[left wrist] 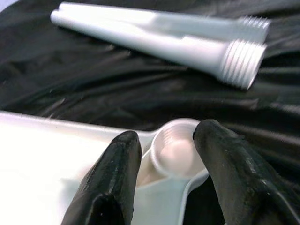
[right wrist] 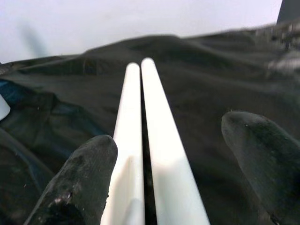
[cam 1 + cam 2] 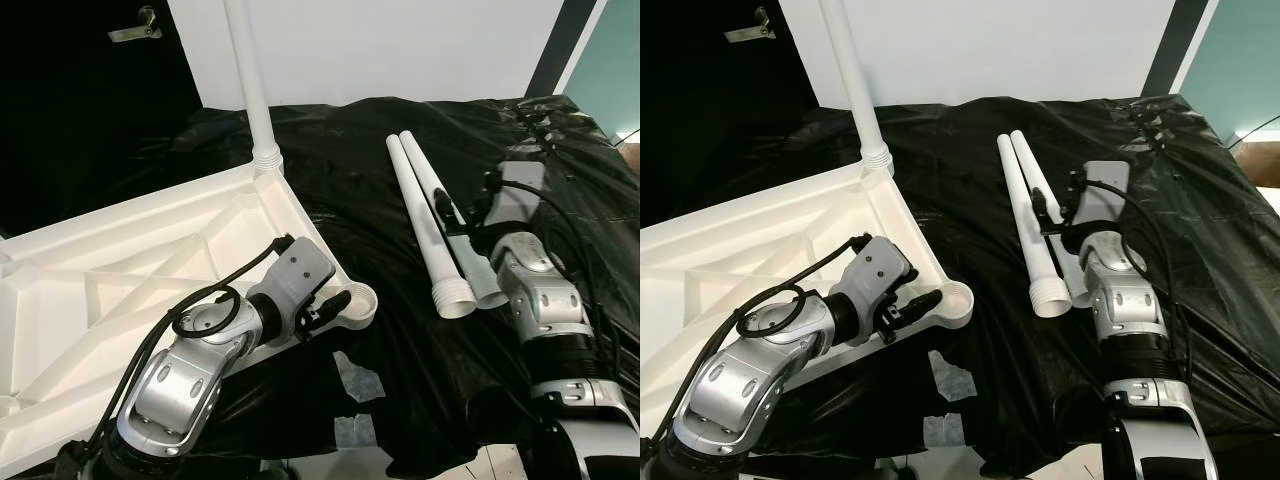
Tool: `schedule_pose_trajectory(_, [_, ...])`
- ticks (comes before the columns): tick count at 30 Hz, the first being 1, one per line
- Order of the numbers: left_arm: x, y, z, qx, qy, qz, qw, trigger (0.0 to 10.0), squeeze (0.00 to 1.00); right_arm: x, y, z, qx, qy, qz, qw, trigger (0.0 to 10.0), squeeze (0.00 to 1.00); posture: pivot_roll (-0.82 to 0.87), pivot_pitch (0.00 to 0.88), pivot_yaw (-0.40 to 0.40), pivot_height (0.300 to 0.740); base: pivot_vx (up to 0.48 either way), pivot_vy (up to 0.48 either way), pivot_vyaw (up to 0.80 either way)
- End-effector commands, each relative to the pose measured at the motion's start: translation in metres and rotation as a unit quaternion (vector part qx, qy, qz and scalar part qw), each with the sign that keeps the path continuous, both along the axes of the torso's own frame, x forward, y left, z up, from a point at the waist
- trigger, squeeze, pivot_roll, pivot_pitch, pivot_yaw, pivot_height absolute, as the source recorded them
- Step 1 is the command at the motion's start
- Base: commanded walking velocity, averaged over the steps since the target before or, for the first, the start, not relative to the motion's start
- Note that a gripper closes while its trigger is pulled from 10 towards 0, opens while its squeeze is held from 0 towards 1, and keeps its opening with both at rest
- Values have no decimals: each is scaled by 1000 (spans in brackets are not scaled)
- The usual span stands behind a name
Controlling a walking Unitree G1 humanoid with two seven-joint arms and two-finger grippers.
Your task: Building children table
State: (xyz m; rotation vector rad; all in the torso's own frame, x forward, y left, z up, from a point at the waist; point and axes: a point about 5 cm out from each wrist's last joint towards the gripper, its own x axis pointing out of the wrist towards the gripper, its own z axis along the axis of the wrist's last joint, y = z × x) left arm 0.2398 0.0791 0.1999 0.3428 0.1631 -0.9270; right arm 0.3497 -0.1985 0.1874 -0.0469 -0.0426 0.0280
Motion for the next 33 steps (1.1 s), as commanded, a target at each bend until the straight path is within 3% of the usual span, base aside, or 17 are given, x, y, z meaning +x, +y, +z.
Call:
schedule_pose_trajectory(1, [2,2,6,-8,-29,38,999,10000,0,-2,-2,-4,13,14,-4,1000,10000,588,110,74,18,740,0,0,0])
schedule_pose_trajectory(2, [4,1,7,-11,-31,47,998,10000,0,-4,-2,-8,18,35,-1,999,10000,0,105,80,15,740,0,0,0])
schedule_pose_trajectory(3, [4,1,7,-11,-31,47,998,10000,0,-4,-2,-8,18,35,-1,999,10000,0,105,80,15,740,0,0,0])
schedule_pose_trajectory(7, [9,-2,13,-20,-44,56,997,10000,0,-9,-11,-22,24,115,-1,993,10000,0,96,91,6,740,0,0,0])
schedule_pose_trajectory(16, [13,-9,21,-27,-72,44,996,10000,0,-3,-26,-31,27,159,-16,987,10000,0,104,90,-15,740,0,0,0])
schedule_pose_trajectory(19, [14,-10,22,-27,-76,43,996,10000,0,-2,-26,-32,26,171,-11,985,10000,0,106,88,-19,740,0,0,0])
schedule_pose_trajectory(22, [17,-12,25,-26,-84,43,995,10000,0,1,-23,-36,41,220,19,975,10000,0,109,86,-28,740,0,0,0])
schedule_pose_trajectory(33, [22,-13,28,-24,-96,49,994,10000,0,12,-25,-36,68,271,38,959,10000,0,112,72,-33,740,0,0,0])
